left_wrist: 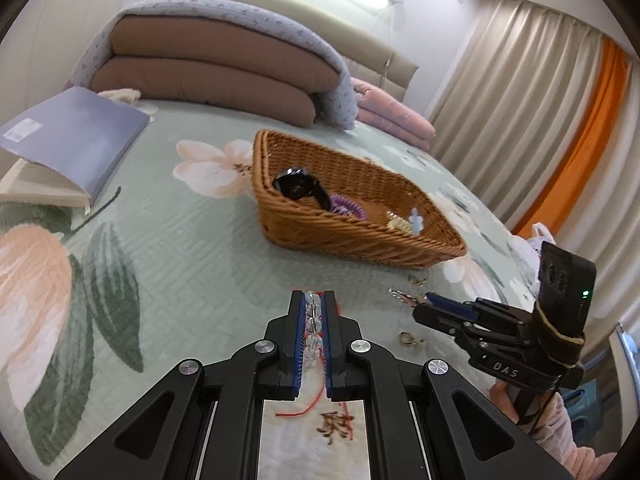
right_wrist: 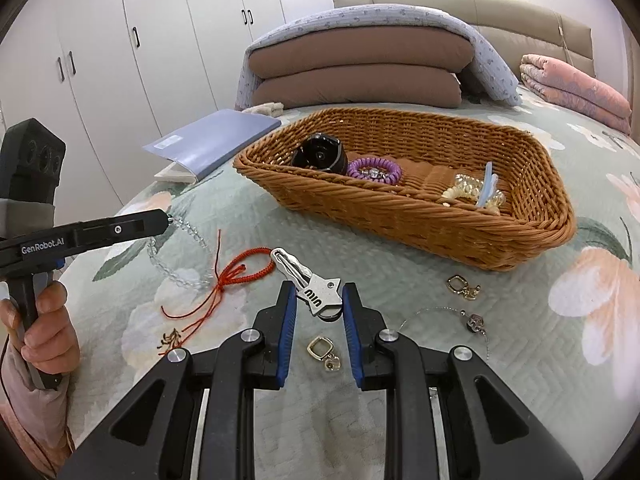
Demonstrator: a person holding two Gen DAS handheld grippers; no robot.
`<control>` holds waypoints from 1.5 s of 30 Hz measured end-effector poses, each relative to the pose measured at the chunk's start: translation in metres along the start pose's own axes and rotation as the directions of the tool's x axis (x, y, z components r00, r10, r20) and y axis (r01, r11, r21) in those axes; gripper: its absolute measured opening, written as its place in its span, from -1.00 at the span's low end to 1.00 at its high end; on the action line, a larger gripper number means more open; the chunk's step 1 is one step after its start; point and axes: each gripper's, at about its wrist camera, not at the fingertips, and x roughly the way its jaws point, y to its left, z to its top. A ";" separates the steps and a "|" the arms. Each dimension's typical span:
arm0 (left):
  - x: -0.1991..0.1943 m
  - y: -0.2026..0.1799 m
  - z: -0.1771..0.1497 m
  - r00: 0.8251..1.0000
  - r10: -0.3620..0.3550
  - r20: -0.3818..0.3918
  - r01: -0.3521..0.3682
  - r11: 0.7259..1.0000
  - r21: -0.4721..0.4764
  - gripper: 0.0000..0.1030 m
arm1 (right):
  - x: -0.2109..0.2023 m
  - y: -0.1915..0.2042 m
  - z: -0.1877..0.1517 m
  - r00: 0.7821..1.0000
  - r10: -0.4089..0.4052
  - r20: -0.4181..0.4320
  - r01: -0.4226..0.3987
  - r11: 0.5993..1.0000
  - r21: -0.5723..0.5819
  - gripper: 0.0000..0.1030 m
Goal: Organize jewelry
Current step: 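Carry the bracelet and gold charm into the basket and release both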
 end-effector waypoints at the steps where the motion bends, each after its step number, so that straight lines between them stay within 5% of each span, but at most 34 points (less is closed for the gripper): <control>1: -0.004 -0.002 0.001 1.000 -0.005 0.009 0.005 1.000 0.005 -0.86 | -0.002 0.001 0.000 1.000 -0.007 0.010 0.007 1.000 -0.003 -0.49; 9: -0.029 -0.031 0.025 0.998 -0.004 0.064 -0.001 0.997 0.075 -0.86 | -0.029 0.000 0.015 0.996 -0.036 0.078 0.033 0.999 0.032 -0.49; 15: -0.035 -0.062 0.076 0.991 -0.008 0.131 -0.011 0.989 0.146 -0.86 | -0.065 -0.016 0.066 0.976 -0.137 0.169 0.125 0.989 0.080 -0.49; 20: -0.001 -0.089 0.115 0.986 0.046 0.158 -0.077 0.978 0.195 -0.85 | -0.060 -0.052 0.108 0.958 -0.191 0.213 0.161 0.975 0.152 -0.49; 23: 0.034 -0.094 0.128 0.989 0.032 0.142 -0.058 0.981 0.187 -0.86 | -0.038 -0.072 0.116 0.961 -0.200 0.189 0.166 0.969 0.184 -0.49; 31: 0.115 -0.087 0.111 0.993 0.080 0.084 -0.096 0.974 0.206 -0.85 | 0.018 -0.099 0.095 0.973 -0.218 0.076 0.197 0.957 0.213 -0.49; 40: 0.126 -0.074 0.105 0.995 0.080 0.056 -0.089 0.979 0.184 -0.85 | 0.031 -0.101 0.089 0.977 -0.207 0.040 0.193 0.955 0.225 -0.48; 45: 0.127 -0.078 0.102 0.997 0.062 0.038 -0.068 0.978 0.199 -0.73 | 0.029 -0.105 0.088 0.979 -0.197 0.049 0.180 0.953 0.245 -0.14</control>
